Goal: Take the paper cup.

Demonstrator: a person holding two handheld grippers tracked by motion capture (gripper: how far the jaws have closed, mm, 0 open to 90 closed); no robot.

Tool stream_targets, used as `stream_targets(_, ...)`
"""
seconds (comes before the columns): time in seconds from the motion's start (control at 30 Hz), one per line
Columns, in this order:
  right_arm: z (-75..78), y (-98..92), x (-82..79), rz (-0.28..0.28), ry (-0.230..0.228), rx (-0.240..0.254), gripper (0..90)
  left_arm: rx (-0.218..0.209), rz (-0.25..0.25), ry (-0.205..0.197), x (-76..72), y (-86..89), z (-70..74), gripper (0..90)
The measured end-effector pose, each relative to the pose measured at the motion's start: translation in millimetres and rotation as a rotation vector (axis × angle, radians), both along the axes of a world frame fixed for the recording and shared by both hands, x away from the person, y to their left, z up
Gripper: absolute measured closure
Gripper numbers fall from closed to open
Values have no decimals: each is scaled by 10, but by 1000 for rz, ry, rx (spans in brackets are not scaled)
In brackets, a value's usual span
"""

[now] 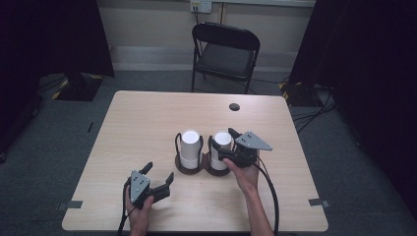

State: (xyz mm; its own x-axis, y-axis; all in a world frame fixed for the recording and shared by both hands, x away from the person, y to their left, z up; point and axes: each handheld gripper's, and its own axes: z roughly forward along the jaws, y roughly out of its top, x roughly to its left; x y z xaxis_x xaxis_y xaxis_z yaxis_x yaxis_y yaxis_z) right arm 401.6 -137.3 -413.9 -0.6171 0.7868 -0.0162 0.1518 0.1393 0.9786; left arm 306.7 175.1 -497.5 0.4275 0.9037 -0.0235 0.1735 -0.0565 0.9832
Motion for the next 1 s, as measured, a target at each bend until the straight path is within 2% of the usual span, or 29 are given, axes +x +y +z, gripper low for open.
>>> stream_targets(0.13,-47,16,41,-3,17,-20,262,1,-3,3,5,-8,1,162)
stream_targets(0.23,-48,27,47,-9,11,-33,283,0,1,2,1,-2,0,162)
stream_targets(0.57,-77,24,91,0,44,-30,325,-4,2,0,0,1,-1,162)
stream_targets(1.0,-54,25,67,6,33,-29,342,-1,-5,-3,-2,2,-1,162)
